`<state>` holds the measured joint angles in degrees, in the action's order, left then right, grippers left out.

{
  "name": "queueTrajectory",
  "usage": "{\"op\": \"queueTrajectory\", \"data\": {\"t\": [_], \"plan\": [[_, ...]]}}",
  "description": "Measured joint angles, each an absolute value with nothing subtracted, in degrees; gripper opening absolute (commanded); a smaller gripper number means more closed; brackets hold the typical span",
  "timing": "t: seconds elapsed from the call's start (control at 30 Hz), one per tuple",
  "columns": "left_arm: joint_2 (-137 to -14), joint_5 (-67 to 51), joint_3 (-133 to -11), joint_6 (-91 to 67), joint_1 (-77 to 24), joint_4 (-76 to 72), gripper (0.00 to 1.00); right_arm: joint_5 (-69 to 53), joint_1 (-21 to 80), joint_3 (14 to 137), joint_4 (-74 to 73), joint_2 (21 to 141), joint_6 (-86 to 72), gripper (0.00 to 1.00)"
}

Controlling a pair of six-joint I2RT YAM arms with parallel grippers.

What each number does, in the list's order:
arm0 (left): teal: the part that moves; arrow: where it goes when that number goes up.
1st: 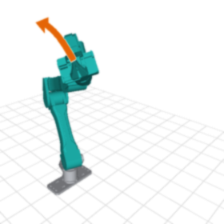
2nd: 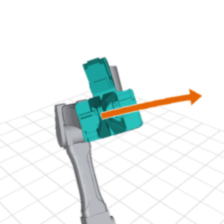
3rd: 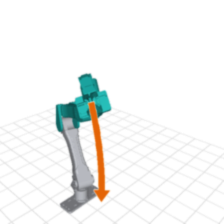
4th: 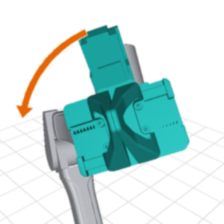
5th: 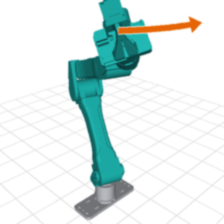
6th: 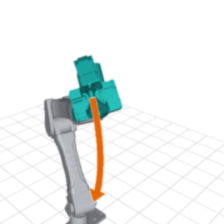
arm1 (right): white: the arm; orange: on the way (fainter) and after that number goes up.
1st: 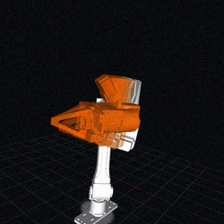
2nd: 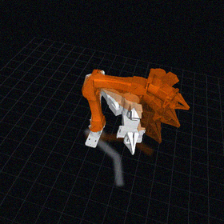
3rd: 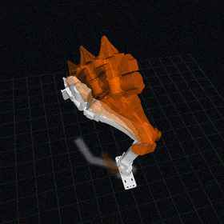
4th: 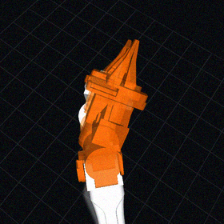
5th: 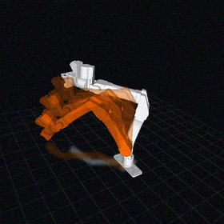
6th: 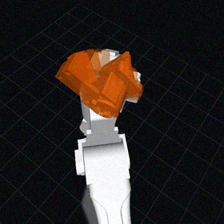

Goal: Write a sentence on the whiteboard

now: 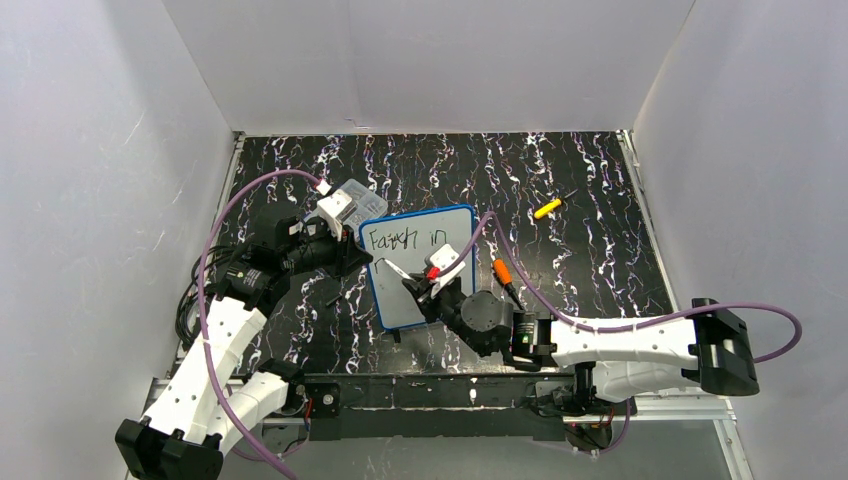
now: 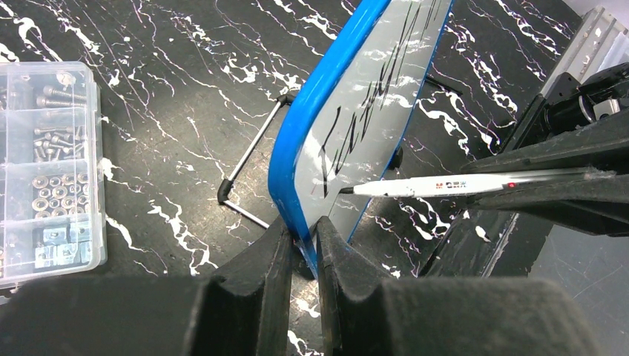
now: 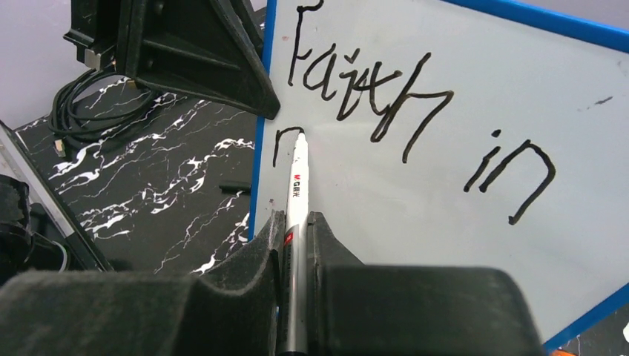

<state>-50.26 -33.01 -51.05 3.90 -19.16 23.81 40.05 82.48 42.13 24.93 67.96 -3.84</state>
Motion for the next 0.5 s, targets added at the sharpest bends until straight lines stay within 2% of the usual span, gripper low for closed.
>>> {"op": "queueTrajectory", "data": {"t": [0.5], "plan": [[-50.3, -33.0, -51.0, 3.9, -19.2, 23.8, 0.00, 37.4, 82.5, 41.3, 18.4, 68.0, -8.0, 0.01]]}}
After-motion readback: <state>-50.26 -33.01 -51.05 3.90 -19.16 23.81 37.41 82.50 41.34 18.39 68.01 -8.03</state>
